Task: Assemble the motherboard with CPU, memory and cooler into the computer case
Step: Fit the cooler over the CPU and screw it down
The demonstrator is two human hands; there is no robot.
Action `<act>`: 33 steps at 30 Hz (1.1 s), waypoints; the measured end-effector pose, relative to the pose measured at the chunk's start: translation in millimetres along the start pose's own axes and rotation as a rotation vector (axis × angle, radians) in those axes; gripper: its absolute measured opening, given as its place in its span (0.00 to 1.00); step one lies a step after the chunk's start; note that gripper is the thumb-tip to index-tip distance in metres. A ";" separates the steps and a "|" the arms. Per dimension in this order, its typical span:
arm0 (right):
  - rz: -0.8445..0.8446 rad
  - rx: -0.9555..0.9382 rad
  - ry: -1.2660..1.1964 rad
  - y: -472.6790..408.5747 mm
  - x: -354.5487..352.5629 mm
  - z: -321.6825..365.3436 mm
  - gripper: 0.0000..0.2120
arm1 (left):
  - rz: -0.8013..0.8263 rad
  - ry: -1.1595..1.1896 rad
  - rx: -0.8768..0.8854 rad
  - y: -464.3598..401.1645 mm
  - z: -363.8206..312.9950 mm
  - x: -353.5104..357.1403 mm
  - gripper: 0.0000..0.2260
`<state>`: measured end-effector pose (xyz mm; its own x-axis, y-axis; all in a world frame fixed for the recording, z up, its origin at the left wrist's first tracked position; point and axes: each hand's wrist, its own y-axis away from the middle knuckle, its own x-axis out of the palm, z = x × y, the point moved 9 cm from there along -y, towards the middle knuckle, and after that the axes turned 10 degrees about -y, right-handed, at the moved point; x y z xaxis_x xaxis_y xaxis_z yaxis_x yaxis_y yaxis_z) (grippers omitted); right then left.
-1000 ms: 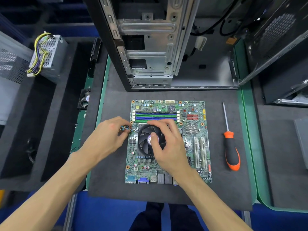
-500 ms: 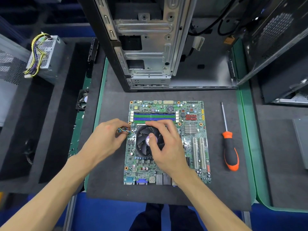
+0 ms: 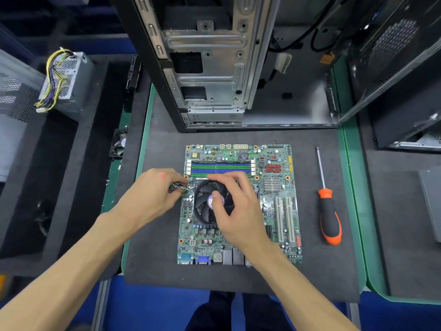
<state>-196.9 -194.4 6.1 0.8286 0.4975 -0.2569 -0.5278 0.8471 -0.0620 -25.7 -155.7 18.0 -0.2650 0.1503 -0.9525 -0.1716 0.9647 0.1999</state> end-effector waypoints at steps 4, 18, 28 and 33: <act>0.003 0.007 -0.019 0.1 0.3 1.2 0.16 | 0.030 0.088 -0.041 3.8 9.1 3.6 0.09; -0.001 0.015 0.003 -0.6 1.1 1.4 0.16 | 0.102 0.204 -0.106 -11.3 25.5 9.7 0.06; -0.002 0.014 0.014 -0.9 -1.0 1.2 0.15 | 0.065 0.162 -0.050 0.8 13.6 6.6 0.10; 0.000 0.017 0.004 0.2 -0.3 2.5 0.15 | -0.058 0.229 -0.081 11.6 14.6 -1.8 0.10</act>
<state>-196.8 -193.9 8.6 0.8281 0.4964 -0.2605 -0.5241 0.8504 -0.0454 -13.4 -141.7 18.8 -0.4589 0.0332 -0.8878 -0.2660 0.9483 0.1730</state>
